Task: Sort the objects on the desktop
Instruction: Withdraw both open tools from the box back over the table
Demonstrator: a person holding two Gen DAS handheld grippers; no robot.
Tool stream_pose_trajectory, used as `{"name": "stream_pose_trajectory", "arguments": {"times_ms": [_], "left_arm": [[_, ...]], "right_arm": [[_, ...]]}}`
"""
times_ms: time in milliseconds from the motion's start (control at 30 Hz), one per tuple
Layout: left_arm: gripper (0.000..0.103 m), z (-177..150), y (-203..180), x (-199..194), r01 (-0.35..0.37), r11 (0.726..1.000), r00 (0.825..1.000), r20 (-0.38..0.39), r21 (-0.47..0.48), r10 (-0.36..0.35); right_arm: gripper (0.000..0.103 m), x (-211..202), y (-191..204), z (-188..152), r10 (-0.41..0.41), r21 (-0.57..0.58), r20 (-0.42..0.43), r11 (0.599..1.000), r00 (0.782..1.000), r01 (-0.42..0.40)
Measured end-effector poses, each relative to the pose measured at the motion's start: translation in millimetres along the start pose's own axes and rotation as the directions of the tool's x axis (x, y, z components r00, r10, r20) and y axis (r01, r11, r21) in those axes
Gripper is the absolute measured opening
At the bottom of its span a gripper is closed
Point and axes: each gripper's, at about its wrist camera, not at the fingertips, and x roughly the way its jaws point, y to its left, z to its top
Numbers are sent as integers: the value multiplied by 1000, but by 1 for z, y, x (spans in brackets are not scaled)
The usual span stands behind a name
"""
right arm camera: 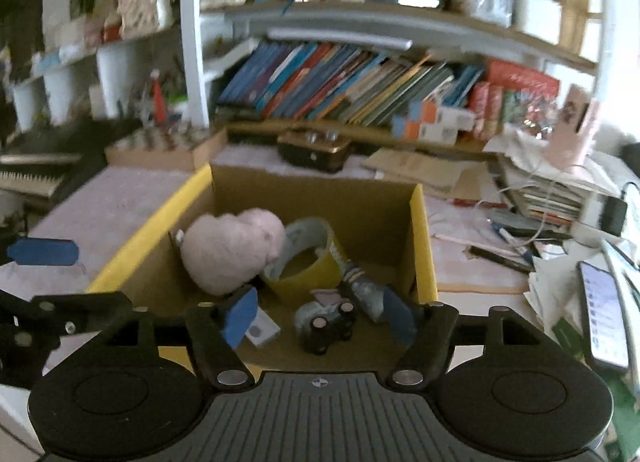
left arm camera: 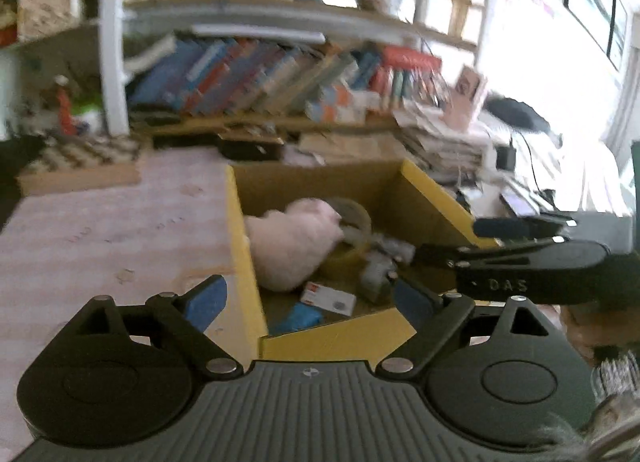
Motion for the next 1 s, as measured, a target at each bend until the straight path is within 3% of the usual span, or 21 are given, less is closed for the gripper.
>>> {"name": "stream_pose_trajectory", "arguments": {"times_ms": [133, 367, 567, 1000], "left_arm": [[102, -9, 5, -28, -74, 997, 993, 96, -9, 74], [103, -29, 22, -67, -167, 984, 972, 160, -57, 174], [103, -53, 33, -93, -250, 968, 959, 128, -33, 252], [103, -116, 51, -164, -310, 951, 944, 110, -26, 311]], "right_arm": [[77, -18, 14, -7, -32, 31, 57, 999, 998, 30], [84, -48, 41, -25, -85, 122, 113, 990, 990, 71], [86, -67, 71, -47, -101, 108, 102, 990, 990, 90], [96, -123, 144, -100, -135, 90, 82, 988, 987, 128]]}}
